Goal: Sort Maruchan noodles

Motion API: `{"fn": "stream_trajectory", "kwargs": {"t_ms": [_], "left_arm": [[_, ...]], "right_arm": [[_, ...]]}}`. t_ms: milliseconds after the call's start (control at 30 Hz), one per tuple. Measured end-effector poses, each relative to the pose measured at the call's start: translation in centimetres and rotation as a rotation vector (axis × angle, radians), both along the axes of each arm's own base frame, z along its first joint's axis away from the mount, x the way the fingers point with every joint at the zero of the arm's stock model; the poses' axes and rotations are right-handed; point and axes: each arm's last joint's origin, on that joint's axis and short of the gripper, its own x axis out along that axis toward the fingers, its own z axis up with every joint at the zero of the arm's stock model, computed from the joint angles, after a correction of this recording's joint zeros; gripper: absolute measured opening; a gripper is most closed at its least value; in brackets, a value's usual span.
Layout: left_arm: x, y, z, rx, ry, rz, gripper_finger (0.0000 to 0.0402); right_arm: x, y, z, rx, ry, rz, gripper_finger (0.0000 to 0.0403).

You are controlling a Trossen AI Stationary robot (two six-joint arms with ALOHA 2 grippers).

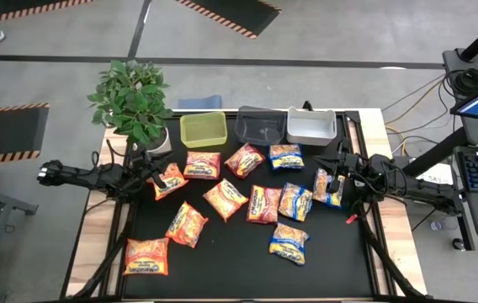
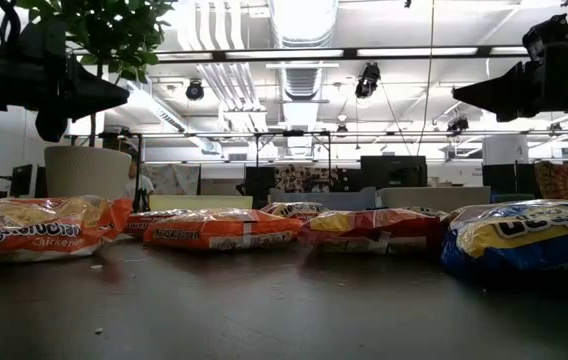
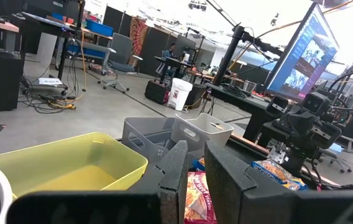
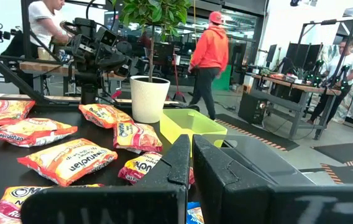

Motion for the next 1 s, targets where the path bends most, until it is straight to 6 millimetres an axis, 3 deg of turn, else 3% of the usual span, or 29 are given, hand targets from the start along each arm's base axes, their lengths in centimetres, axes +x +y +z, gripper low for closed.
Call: {"fn": "stream_trajectory", "kwargs": {"t_ms": [200, 333, 433, 767, 1000], "left_arm": [[0.0, 0.0, 0.0, 0.000, 0.000, 0.000, 0.0037], [0.0, 0.0, 0.0, 0.000, 0.000, 0.000, 0.0037], [0.0, 0.0, 0.0, -0.013, -0.011, -0.002, 0.0037], [-0.1, 0.0, 0.8, -0.227, -0.244, -0.032, 0.0037], [-0.5, 0.2, 1.6, -0.251, -0.335, 0.024, 0.0037]], "right_arm": [[0.0, 0.0, 0.1, 0.044, -0.022, 0.006, 0.0009], [0.0, 0.0, 0.3, 0.516, -0.183, 0.057, 0.0009], [0.1, -0.1, 0.4, 0.662, -0.245, 0.046, 0.0009], [0.8, -0.3, 1.8, 0.694, -0.386, 0.093, 0.0009], [2.3, -1.1, 2.2, 0.681, -0.311, -0.007, 0.0009]]}}
